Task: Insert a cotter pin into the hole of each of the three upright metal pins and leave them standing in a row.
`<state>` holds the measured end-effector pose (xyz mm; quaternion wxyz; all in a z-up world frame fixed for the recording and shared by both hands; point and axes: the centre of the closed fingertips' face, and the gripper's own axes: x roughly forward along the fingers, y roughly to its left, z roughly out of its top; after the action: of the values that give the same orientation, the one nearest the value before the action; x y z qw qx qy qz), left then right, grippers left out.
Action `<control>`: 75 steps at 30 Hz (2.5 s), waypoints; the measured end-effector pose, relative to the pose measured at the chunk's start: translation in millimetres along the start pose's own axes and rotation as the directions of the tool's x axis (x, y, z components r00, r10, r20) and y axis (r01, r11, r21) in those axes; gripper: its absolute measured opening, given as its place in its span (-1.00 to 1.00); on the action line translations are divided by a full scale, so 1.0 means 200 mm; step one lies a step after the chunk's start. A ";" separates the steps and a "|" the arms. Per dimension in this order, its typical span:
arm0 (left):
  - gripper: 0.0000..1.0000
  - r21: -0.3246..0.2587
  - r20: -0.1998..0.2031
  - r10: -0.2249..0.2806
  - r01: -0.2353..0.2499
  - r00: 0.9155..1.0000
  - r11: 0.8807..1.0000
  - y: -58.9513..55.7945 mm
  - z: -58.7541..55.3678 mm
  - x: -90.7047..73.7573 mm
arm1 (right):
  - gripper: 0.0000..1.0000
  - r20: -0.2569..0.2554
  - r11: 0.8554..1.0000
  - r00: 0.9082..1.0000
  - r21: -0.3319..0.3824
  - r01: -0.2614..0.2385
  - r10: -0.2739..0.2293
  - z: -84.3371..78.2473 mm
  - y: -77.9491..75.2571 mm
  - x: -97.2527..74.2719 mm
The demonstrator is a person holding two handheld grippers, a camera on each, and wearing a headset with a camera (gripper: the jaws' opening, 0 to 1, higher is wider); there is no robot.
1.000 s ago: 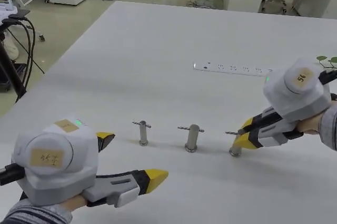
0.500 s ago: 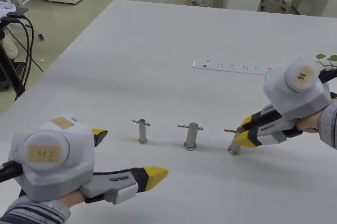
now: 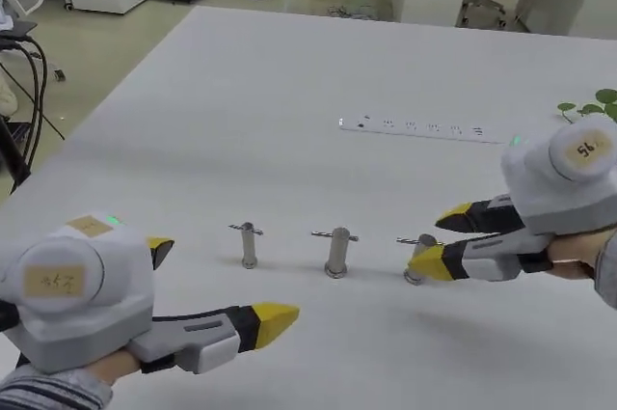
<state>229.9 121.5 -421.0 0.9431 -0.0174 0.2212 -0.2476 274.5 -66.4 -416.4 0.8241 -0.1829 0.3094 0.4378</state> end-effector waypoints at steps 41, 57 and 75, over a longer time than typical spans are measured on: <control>0.97 0.049 -0.017 -0.038 0.039 0.999 0.998 -0.06 -0.01 -0.03 | 0.91 0.225 0.974 0.965 0.212 0.083 -0.132 -0.04 0.25 -0.13; 0.97 0.052 -0.012 -0.047 0.048 0.999 0.998 -0.08 -0.01 -0.04 | 0.86 0.243 0.970 0.955 0.215 0.115 -0.167 -0.05 0.27 -0.16; 0.97 0.062 -0.011 -0.035 0.036 0.999 0.997 -0.08 -0.02 -0.05 | 0.82 0.284 0.963 0.938 0.234 0.133 -0.198 -0.05 0.26 -0.16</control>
<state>212.9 111.6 -419.1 0.9375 0.0091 0.2180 -0.2710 213.5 -62.9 -404.4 0.9107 -0.0502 0.2065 0.3542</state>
